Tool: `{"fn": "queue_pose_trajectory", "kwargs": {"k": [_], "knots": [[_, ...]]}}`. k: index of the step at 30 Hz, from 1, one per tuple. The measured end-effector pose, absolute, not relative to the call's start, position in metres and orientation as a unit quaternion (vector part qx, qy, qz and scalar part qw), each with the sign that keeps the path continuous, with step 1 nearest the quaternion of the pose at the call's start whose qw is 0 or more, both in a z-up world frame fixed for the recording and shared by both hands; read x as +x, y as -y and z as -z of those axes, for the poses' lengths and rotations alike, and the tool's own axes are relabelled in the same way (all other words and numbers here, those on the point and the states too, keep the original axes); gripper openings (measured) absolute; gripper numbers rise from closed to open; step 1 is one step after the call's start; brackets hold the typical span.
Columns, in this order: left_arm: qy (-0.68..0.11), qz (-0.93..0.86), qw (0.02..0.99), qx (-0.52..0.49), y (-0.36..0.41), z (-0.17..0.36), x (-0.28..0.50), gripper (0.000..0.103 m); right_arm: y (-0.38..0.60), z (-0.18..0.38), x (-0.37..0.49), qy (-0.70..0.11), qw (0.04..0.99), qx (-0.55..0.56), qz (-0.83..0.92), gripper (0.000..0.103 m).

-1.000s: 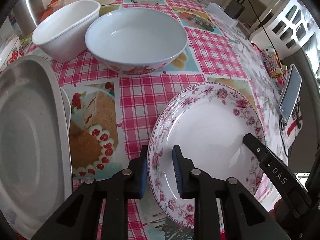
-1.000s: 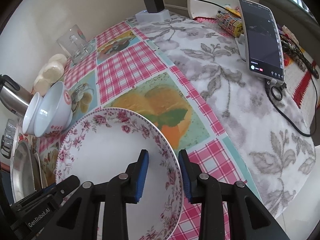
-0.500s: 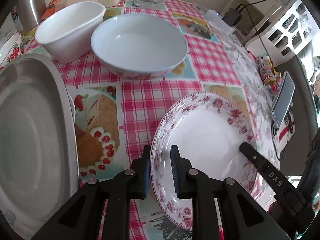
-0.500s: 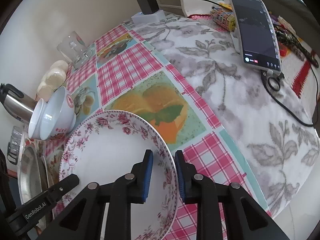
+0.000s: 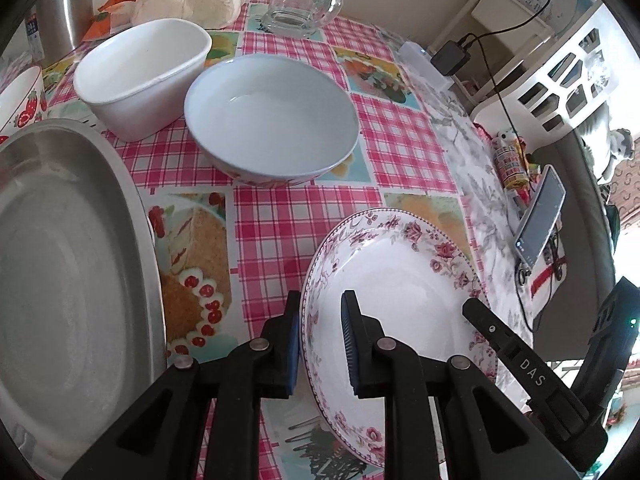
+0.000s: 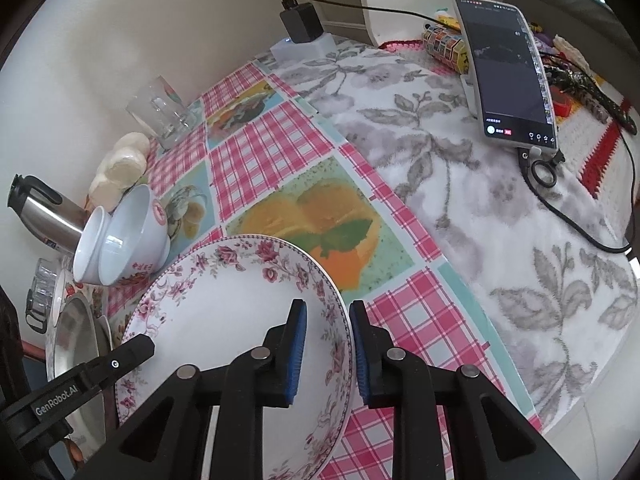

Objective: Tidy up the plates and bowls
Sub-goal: 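Lift the rose-rimmed plate with both grippers toward the steel basin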

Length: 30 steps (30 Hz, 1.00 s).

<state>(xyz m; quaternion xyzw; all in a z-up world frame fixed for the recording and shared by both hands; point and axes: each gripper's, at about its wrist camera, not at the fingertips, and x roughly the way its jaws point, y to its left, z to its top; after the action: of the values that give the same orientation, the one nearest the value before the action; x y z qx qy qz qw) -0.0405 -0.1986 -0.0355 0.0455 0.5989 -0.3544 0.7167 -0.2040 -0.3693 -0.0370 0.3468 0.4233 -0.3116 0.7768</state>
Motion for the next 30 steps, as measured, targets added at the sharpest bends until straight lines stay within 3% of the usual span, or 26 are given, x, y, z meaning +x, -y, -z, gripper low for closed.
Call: {"fn": "queue_pose_trajectory", "kwargs": {"k": [30], "knots": [[-0.546,0.383,0.745,-0.009,0.155,-0.022,-0.016,0.02,0.337,-0.013,-0.183,-0.34,0.836,0.315,0.295,0.024]]}}
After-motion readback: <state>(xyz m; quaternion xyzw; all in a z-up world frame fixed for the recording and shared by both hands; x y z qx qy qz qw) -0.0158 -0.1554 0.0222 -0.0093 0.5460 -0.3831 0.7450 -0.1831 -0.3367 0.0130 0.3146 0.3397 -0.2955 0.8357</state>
